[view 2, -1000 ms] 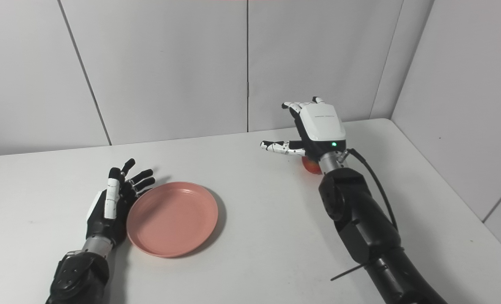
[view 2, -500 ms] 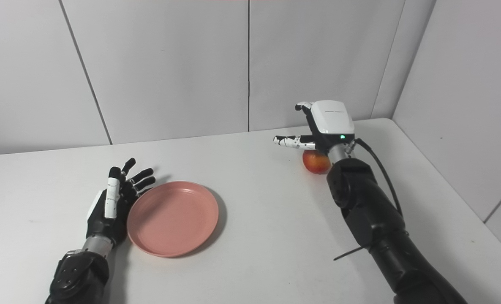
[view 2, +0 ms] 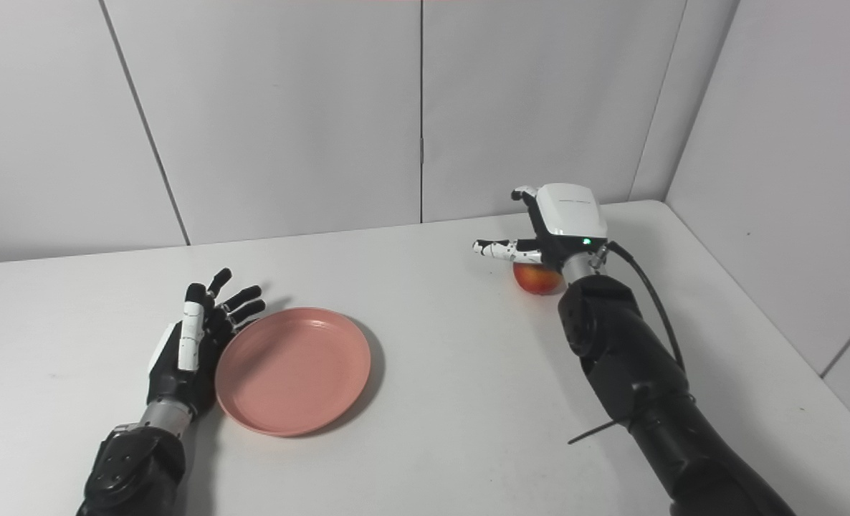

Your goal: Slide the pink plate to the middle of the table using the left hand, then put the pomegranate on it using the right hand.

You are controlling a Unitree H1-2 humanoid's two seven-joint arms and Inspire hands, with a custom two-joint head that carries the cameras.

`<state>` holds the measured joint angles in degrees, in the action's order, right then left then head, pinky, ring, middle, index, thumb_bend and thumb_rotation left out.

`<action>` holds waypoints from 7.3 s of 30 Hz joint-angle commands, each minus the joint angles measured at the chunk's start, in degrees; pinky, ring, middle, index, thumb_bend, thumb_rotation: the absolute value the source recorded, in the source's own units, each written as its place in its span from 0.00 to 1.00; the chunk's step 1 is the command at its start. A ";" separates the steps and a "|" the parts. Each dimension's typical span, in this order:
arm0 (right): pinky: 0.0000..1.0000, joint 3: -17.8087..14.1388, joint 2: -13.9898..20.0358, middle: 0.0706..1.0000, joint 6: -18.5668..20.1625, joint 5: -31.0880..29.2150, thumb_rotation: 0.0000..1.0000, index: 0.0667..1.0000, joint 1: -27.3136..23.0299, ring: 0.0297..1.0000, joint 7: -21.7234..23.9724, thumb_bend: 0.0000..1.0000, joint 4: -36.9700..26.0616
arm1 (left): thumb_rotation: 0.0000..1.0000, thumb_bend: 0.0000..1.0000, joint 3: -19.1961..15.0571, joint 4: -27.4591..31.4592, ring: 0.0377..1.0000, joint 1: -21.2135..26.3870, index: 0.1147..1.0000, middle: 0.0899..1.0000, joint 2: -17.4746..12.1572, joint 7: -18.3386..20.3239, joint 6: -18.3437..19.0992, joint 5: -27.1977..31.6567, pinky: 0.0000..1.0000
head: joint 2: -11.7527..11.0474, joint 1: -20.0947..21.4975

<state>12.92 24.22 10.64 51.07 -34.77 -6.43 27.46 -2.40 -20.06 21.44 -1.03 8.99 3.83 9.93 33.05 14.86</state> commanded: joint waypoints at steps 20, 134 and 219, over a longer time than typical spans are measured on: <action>0.69 1.03 1.78 0.78 2.90 -0.16 0.85 0.76 -0.09 0.76 1.52 0.82 -0.70 | 0.92 0.99 0.38 1.73 0.78 0.28 0.93 0.76 0.23 0.06 2.24 0.13 0.74 | 0.91 -1.01; 0.23 16.13 -15.03 0.39 -6.41 -2.75 0.01 0.51 2.82 0.30 14.32 0.52 -25.56 | 0.96 0.99 1.95 3.02 0.79 0.47 0.93 0.77 2.39 -0.83 3.19 -0.68 0.75 | 2.95 -9.14; 0.99 -19.06 -30.33 0.91 -16.56 -48.68 1.00 0.90 10.64 0.92 -1.01 0.78 -4.77 | 1.00 0.95 -0.26 -0.64 1.00 1.20 1.00 1.00 3.74 -16.66 -6.61 -12.89 1.00 | 3.83 -9.87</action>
<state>-6.16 -6.18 -3.39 2.65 -22.46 -6.59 22.16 -3.24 -21.35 20.47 2.88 -9.03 -3.88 -3.37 36.91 5.01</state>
